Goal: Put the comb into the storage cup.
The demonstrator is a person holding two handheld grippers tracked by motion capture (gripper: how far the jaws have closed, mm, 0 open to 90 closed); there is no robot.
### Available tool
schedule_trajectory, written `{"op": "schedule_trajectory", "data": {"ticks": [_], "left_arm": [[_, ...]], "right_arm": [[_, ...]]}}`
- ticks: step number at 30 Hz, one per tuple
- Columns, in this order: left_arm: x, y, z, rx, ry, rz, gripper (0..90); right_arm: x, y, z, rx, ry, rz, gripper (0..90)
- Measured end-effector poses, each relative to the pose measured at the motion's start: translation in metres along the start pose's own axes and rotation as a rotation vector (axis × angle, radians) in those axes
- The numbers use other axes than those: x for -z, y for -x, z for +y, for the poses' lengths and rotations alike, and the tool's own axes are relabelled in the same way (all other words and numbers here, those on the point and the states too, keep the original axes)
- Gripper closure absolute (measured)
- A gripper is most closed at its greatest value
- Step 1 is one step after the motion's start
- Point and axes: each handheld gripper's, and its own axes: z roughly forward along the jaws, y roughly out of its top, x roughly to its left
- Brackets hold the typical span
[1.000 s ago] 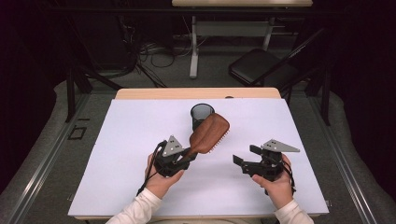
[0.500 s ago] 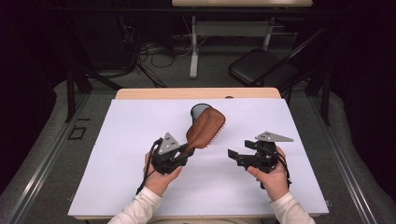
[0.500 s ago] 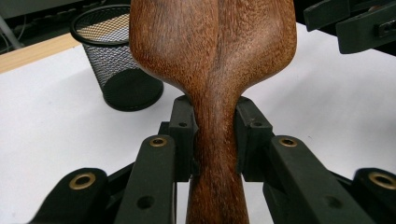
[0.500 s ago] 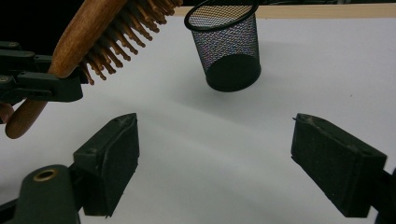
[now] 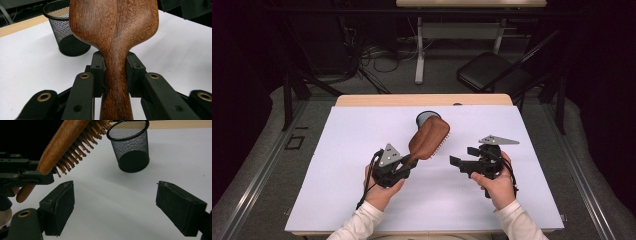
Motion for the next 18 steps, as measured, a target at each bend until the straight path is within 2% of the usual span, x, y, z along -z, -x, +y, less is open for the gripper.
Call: {"op": "schedule_trajectory", "data": {"ticks": [18], "left_arm": [[-0.001,0.001,-0.002,-0.005,0.0,0.003,71.9]], "right_arm": [[-0.012,-0.016,0.021,-0.024,0.021,0.057,15.4]]}}
